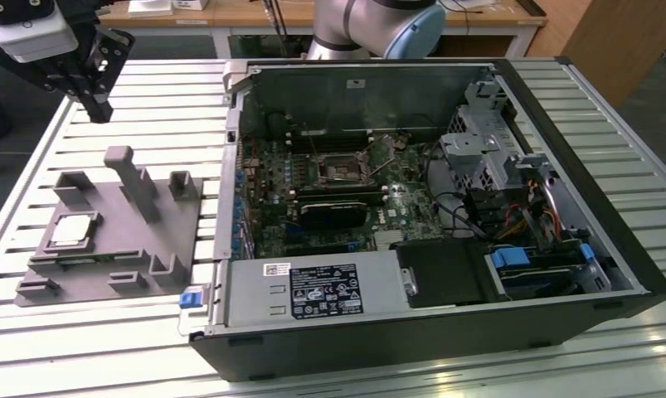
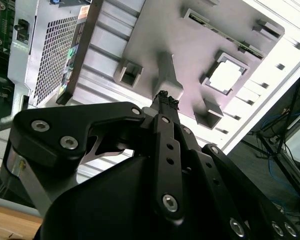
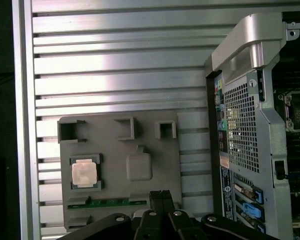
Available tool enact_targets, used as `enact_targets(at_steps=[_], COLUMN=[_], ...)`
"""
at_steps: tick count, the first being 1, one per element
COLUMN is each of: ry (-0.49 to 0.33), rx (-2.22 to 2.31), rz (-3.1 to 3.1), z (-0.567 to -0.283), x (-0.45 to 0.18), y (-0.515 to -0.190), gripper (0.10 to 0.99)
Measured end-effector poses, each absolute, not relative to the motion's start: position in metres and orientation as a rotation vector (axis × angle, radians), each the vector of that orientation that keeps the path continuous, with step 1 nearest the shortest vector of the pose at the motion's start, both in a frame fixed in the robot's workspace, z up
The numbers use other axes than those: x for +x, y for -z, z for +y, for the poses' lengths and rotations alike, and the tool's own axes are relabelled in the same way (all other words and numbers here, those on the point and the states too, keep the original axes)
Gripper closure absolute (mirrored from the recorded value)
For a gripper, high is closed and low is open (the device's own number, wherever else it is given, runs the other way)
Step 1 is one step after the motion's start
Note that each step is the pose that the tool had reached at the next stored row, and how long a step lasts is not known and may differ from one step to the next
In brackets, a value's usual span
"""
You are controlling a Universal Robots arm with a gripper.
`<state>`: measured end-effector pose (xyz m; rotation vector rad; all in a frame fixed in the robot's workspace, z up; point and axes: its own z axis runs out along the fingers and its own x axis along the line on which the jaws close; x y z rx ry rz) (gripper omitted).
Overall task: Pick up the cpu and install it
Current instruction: 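Reach for the cpu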
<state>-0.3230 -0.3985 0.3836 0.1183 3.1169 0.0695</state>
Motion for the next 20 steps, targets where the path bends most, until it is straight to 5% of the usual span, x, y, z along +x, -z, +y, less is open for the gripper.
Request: enact_targets(at_steps=[20], ry=[-0.069], rx=[0.118], rz=[3.117], z=[-0.398], x=[-0.338], y=[-0.383], gripper=[0.98])
